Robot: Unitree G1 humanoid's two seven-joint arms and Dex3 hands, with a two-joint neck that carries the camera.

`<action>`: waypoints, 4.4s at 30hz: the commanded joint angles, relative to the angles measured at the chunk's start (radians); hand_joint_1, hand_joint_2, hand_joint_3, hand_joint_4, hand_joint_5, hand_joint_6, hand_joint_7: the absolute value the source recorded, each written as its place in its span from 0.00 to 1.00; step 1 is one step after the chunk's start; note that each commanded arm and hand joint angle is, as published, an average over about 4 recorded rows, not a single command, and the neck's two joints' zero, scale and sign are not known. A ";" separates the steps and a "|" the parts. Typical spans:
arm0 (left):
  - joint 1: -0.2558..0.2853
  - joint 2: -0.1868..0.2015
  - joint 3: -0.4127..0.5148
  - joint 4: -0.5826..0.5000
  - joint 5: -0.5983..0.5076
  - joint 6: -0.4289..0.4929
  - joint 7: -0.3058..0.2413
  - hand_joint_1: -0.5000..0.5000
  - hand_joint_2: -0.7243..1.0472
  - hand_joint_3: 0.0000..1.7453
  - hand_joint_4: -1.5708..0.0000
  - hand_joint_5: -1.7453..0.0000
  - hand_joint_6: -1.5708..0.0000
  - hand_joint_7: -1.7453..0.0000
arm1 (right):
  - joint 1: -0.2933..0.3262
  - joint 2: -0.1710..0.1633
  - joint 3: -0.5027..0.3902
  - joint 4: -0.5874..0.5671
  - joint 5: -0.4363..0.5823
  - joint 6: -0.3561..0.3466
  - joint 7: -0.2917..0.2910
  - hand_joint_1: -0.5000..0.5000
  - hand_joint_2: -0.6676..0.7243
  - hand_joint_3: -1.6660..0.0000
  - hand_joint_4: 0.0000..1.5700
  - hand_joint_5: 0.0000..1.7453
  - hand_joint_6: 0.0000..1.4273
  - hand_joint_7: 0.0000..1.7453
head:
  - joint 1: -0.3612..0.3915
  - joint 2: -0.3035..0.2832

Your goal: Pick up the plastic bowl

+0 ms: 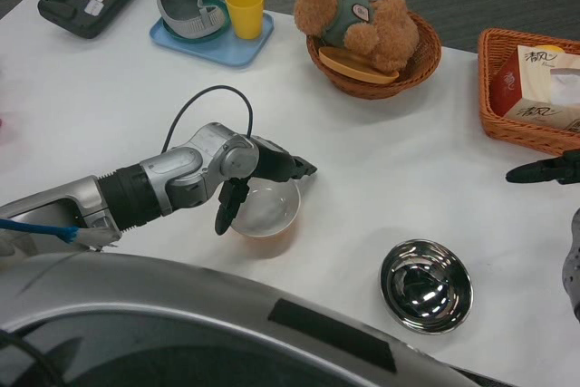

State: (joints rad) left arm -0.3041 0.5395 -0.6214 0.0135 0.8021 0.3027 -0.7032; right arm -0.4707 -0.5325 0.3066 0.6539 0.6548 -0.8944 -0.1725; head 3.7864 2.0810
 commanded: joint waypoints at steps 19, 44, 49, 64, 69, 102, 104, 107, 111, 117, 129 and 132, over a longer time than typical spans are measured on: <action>0.087 -0.102 0.059 0.098 0.094 -0.102 -0.016 0.00 1.00 0.40 1.00 0.85 1.00 0.95 | 0.014 -0.003 -0.012 0.000 0.016 -0.012 -0.002 0.04 1.00 1.00 0.01 0.00 0.00 0.00 | -0.004 -0.013; 0.160 -0.215 0.213 0.130 0.238 -0.202 -0.014 0.00 0.89 1.00 0.14 0.00 1.00 0.21 | 0.012 -0.001 -0.014 0.003 0.020 -0.012 -0.002 0.04 1.00 1.00 0.02 0.00 0.00 0.00 | -0.004 -0.020; 0.162 -0.230 0.241 0.133 0.235 -0.198 -0.012 0.00 0.81 1.00 0.05 0.00 0.98 0.12 | 0.012 -0.001 -0.014 0.003 0.022 -0.011 -0.002 0.04 1.00 1.00 0.02 0.00 0.00 0.00 | -0.007 -0.018; 0.182 -0.257 0.291 0.094 0.223 -0.144 -0.007 0.00 0.70 1.00 0.00 0.00 0.90 0.04 | 0.015 -0.001 -0.017 0.003 0.028 -0.012 -0.002 0.04 1.00 1.00 0.04 0.00 0.00 0.00 | -0.015 -0.003; 0.139 -0.237 0.308 0.084 0.206 -0.135 -0.010 0.00 0.70 1.00 0.00 0.00 0.88 0.04 | 0.014 0.000 -0.015 0.007 0.029 -0.012 -0.002 0.04 1.00 1.00 0.05 0.00 0.00 0.00 | -0.031 0.010; -0.011 -0.200 0.429 -0.260 0.149 0.134 -0.127 0.00 0.83 1.00 0.00 0.00 0.52 0.04 | -0.007 -0.001 -0.004 0.065 0.035 -0.011 -0.002 0.04 1.00 1.00 0.05 0.00 0.00 0.00 | -0.187 0.348; -0.025 -0.174 0.415 -0.281 0.147 0.147 -0.135 0.00 0.85 1.00 0.00 0.00 0.52 0.04 | -0.016 -0.002 0.004 0.075 0.036 -0.011 -0.002 0.04 1.00 1.00 0.06 0.00 0.00 0.00 | -0.241 0.392; -0.046 -0.128 0.391 -0.298 0.126 0.174 -0.139 0.00 0.85 1.00 0.00 0.00 0.52 0.04 | -0.030 -0.003 0.017 0.090 0.037 -0.010 -0.002 0.04 1.00 1.00 0.07 0.00 0.00 0.00 | -0.332 0.475; -0.069 -0.062 0.354 -0.303 0.078 0.228 -0.146 0.00 0.85 1.00 0.00 0.00 0.52 0.04 | -0.043 -0.003 0.032 0.106 0.037 -0.003 -0.002 0.04 1.00 1.00 0.07 0.00 0.00 0.00 | -0.400 0.540; -0.090 0.017 0.305 -0.305 0.007 0.322 -0.158 0.00 0.85 1.00 0.00 0.00 0.52 0.04 | -0.054 -0.003 0.046 0.115 0.036 0.005 0.001 0.04 1.00 1.00 0.07 0.00 0.00 0.00 | -0.491 0.571; -0.128 0.113 0.254 -0.301 -0.064 0.385 -0.165 0.00 0.85 1.00 0.00 0.00 0.50 0.04 | -0.105 -0.003 0.120 0.119 0.026 0.034 0.020 0.04 1.00 1.00 0.05 0.00 0.00 0.00 | -0.578 0.559; -0.123 0.114 0.260 -0.295 -0.067 0.388 -0.165 0.00 0.85 1.00 0.00 0.00 0.50 0.04 | -0.117 -0.003 0.149 0.119 0.026 0.042 0.028 0.04 1.00 1.00 0.05 0.00 0.00 0.00 | -0.593 0.546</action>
State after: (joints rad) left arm -0.4255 0.6395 -0.3668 -0.2815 0.7420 0.6830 -0.8612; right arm -0.5690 -0.5317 0.4434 0.7671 0.6834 -0.8618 -0.1491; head 3.1996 2.6329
